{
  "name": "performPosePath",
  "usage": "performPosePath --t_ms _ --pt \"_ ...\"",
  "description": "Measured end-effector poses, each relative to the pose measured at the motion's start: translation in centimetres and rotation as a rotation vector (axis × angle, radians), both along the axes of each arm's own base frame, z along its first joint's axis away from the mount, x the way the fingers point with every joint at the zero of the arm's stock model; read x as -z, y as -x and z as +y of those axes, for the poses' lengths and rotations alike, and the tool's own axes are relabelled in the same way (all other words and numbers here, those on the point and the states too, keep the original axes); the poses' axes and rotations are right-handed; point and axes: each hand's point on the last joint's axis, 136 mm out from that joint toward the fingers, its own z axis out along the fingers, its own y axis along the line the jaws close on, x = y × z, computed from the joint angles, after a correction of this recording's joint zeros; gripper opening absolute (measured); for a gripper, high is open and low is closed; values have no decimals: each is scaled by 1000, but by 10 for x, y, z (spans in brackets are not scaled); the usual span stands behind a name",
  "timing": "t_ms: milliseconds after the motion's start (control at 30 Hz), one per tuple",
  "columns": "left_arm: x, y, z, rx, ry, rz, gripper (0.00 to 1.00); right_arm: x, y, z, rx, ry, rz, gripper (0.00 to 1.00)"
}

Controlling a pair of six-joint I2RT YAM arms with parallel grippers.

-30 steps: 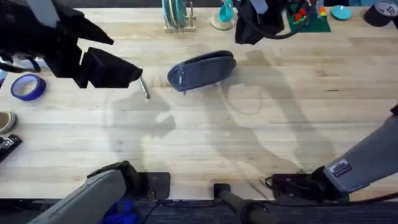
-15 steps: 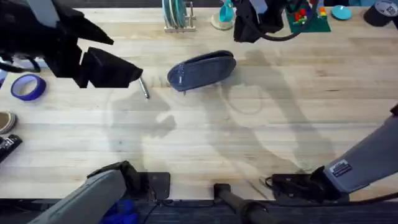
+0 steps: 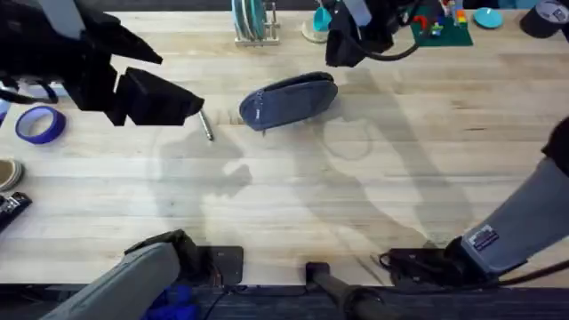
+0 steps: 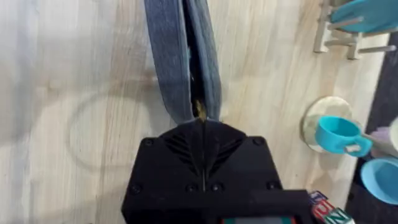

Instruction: Unzip the bag, pick up the pens from the table one at a time and place them inside, then zip the bag closed.

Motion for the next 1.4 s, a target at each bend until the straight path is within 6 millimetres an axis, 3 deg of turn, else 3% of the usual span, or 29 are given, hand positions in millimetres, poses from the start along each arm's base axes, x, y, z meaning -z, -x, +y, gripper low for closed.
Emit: performPosePath --t_ms 833,1400 --pt "0 0 0 0 0 0 995 64 -6 13 -21 32 132 30" --pt "0 0 0 0 0 0 995 88 1 27 -55 55 177 52"
